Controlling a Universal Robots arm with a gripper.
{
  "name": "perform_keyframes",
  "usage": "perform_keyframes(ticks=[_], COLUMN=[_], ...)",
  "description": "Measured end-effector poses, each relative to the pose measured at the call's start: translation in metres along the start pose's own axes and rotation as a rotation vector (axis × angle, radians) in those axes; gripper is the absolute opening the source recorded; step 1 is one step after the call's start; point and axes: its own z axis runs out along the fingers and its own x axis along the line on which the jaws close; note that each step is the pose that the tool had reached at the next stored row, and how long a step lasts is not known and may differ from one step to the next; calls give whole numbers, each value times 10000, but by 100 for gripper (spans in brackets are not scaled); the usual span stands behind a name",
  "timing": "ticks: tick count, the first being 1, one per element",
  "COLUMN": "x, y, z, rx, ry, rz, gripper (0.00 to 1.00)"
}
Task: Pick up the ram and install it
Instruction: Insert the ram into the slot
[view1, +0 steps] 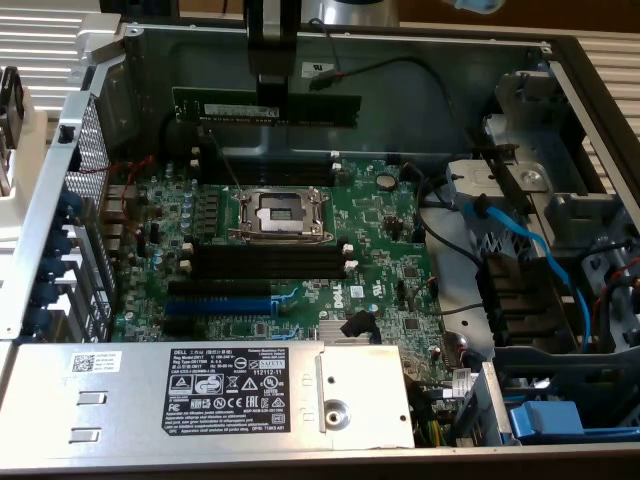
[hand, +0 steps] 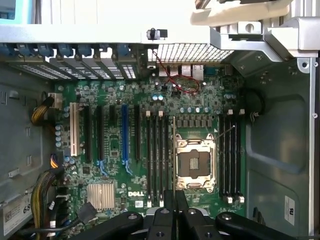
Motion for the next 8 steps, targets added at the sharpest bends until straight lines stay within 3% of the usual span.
perform_keyframes(ticks=[8], x=[6], y=[1], z=[119], rx=[2], ry=[-3], rz=[0], gripper=[12])
